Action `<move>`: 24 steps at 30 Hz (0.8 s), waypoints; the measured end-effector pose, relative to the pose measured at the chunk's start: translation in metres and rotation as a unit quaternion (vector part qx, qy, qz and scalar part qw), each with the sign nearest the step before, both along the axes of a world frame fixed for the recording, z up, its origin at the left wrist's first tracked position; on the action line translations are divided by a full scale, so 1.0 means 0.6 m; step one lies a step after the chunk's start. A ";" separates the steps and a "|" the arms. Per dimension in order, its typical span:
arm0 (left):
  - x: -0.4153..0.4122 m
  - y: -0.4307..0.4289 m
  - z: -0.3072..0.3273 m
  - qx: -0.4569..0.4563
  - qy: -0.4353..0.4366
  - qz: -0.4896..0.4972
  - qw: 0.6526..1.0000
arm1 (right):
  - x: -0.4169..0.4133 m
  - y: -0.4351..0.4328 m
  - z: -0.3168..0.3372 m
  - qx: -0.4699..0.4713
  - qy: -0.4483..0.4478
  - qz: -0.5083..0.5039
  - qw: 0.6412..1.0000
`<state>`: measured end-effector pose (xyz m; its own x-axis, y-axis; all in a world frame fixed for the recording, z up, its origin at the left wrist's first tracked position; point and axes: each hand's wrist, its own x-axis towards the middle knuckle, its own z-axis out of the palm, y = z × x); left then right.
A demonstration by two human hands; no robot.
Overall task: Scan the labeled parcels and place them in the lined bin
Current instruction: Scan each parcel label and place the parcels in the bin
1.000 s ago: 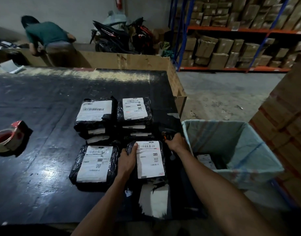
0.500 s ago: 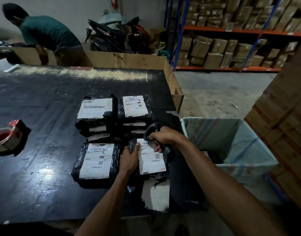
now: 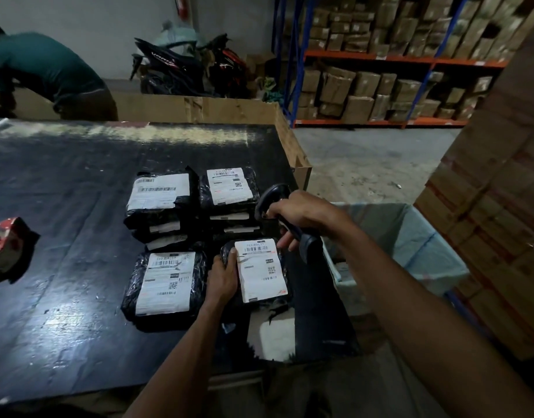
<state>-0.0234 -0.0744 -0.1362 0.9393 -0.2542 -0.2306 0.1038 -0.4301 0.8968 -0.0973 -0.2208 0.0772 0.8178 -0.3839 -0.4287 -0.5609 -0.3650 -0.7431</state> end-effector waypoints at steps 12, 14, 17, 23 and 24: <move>-0.005 0.001 0.004 -0.039 0.008 0.006 0.999 | 0.037 -0.060 -0.106 -0.051 -0.005 -0.021 0.998; 0.000 0.001 -0.004 -0.040 0.008 0.004 0.999 | 0.037 -0.100 -0.140 -0.095 -0.006 -0.025 0.995; 0.011 0.001 -0.025 -0.037 0.002 0.008 0.999 | 0.035 -0.148 -0.208 -0.088 -0.024 -0.062 0.994; 0.010 -0.002 -0.026 -0.046 -0.014 0.020 0.999 | 0.076 -0.187 -0.323 -0.076 -0.030 -0.120 0.989; 0.012 -0.004 -0.028 -0.045 -0.011 0.022 0.999 | 0.089 -0.196 -0.340 -0.076 -0.025 -0.108 0.991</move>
